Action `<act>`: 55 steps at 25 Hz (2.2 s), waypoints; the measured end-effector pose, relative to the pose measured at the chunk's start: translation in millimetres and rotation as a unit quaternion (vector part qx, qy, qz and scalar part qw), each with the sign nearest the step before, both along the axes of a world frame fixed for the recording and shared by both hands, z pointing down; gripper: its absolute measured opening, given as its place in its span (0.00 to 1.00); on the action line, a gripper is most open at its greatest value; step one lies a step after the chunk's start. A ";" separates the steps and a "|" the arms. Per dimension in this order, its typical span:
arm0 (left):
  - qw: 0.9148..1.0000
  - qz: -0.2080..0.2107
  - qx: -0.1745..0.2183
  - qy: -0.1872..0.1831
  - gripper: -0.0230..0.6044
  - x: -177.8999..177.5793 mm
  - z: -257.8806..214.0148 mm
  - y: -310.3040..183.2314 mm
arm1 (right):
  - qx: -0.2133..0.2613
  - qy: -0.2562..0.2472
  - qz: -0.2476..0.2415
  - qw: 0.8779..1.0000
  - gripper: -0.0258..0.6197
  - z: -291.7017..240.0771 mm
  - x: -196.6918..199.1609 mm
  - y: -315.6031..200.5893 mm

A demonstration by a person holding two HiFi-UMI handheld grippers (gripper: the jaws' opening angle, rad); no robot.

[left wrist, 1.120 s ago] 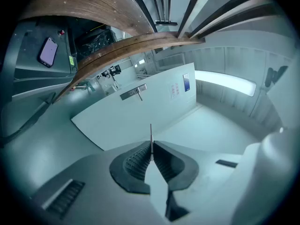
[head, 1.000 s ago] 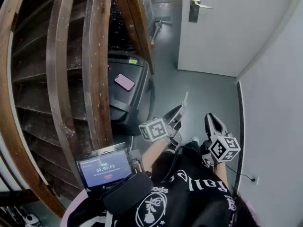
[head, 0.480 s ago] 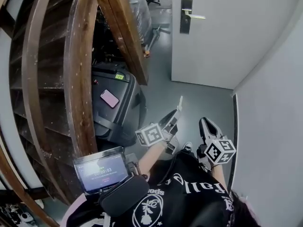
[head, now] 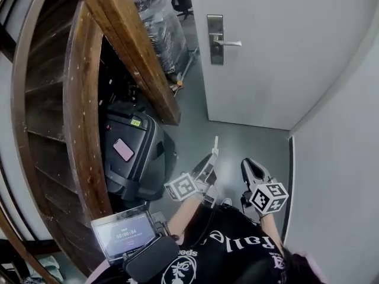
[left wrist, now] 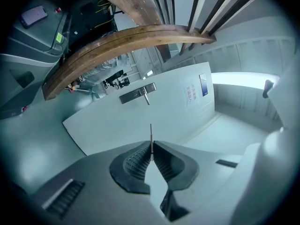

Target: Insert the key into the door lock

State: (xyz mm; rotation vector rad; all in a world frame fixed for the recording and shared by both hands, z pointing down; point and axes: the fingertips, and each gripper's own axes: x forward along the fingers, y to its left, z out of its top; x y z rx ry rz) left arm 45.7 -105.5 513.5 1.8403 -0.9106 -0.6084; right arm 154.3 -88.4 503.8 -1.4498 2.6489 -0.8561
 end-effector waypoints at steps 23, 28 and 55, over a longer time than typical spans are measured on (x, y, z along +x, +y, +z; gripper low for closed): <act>0.995 0.035 0.005 0.092 0.07 -25.5 -26.9 -322.0 | -0.014 -0.005 0.035 0.999 0.09 4.0 -42.5 -258.3; 0.991 0.035 -0.002 0.126 0.07 -25.2 -28.3 -391.0 | -0.014 0.005 0.052 0.999 0.10 3.3 -42.0 -290.3; 0.979 0.037 -0.060 0.194 0.07 -10.2 2.3 -497.5 | -0.027 0.022 0.125 0.992 0.09 14.0 -11.0 -320.0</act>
